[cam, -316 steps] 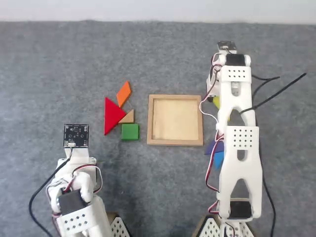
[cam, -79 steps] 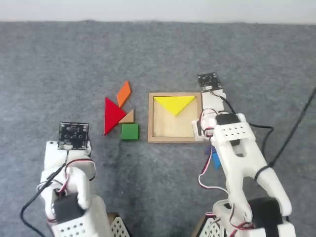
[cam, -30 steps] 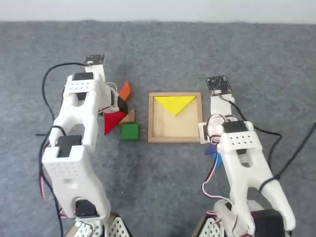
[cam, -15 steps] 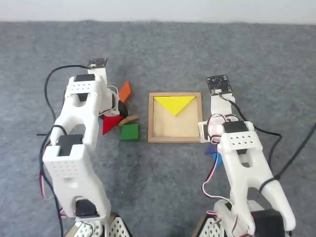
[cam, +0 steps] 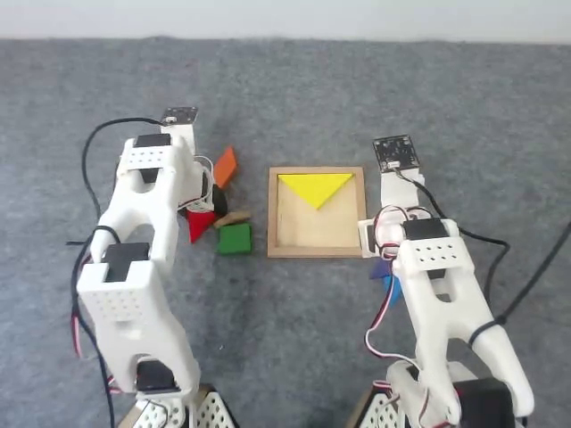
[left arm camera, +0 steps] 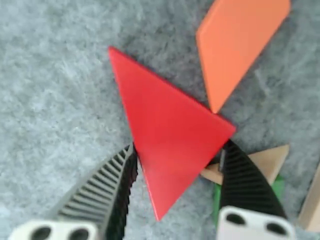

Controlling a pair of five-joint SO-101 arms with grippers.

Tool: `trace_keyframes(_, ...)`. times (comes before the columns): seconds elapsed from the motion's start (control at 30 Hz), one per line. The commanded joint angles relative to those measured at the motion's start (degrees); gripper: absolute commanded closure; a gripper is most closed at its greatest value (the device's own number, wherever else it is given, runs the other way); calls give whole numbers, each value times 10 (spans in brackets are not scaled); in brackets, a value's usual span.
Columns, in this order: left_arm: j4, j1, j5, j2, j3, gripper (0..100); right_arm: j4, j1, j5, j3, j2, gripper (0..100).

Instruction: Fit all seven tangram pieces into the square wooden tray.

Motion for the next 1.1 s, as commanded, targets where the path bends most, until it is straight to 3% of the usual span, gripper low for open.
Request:
trace_keyframes(0.0, -5, -3, -8, -11, 1, 750, -10, -1, 7, -2, -28, 929)
trace_keyframes(0.13, 1, -1, -3, -11, 0, 705, -10, -1, 7, -2, -28, 929)
trace_keyframes(0.27, 57, 0, 30, -11, -32, 629, -10, -2, 7, -2, -28, 929)
trace_keyframes(0.47, 52, 1, 92, -4, -58, 629, -10, -2, 7, -2, -28, 929)
trace_keyframes(0.67, 28, -2, 93, 25, -59, 678, -10, -2, 7, -1, -28, 929)
trace_keyframes(1.07, 21, -2, 105, 44, -83, 682, -27, -2, 9, 13, -28, 929)
